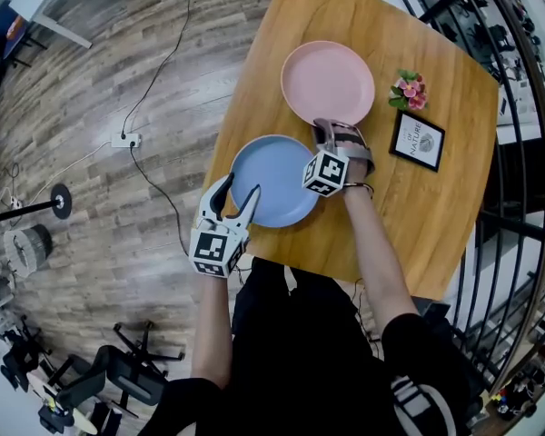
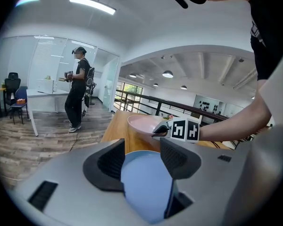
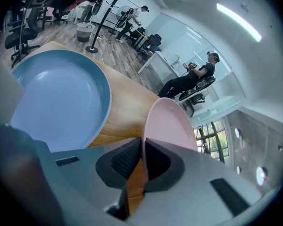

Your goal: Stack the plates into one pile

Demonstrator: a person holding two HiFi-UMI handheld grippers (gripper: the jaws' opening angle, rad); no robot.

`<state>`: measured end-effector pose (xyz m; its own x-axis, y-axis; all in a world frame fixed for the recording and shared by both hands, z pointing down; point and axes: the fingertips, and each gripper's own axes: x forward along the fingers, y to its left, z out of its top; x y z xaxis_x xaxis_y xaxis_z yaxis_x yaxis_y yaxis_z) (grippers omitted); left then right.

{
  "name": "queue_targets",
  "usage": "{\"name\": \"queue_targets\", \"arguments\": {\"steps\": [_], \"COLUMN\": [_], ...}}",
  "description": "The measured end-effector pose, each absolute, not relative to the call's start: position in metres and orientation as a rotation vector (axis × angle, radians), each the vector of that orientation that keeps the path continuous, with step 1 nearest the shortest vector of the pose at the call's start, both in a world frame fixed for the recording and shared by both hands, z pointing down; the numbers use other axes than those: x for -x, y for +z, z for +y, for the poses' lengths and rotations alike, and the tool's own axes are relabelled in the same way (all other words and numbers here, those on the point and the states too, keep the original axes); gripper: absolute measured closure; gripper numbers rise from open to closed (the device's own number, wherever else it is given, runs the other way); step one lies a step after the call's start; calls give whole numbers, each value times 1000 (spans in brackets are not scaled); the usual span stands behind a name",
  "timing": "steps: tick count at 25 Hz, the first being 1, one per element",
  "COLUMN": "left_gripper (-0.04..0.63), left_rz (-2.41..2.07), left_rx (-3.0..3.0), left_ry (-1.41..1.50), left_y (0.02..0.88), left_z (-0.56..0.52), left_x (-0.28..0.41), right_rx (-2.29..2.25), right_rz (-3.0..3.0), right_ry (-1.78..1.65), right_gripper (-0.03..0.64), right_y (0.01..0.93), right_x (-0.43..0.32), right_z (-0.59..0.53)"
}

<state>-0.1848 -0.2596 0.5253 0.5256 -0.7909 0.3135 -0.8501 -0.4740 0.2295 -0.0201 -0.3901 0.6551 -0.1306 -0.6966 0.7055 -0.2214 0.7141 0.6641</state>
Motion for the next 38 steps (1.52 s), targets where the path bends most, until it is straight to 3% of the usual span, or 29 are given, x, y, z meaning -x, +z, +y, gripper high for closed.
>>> {"name": "queue_targets", "arguments": {"steps": [38], "left_gripper": [347], "left_rz": [-1586], "left_rx": [-2264], "left_ry": [103], "left_y": [529], "left_z": [-131], "left_x": [176], "right_rx": [-517], "right_rz": [-1766], "right_ry": [-682], "right_gripper": [589], "right_y": [656], "right_x": [45], "right_z": [-254]}}
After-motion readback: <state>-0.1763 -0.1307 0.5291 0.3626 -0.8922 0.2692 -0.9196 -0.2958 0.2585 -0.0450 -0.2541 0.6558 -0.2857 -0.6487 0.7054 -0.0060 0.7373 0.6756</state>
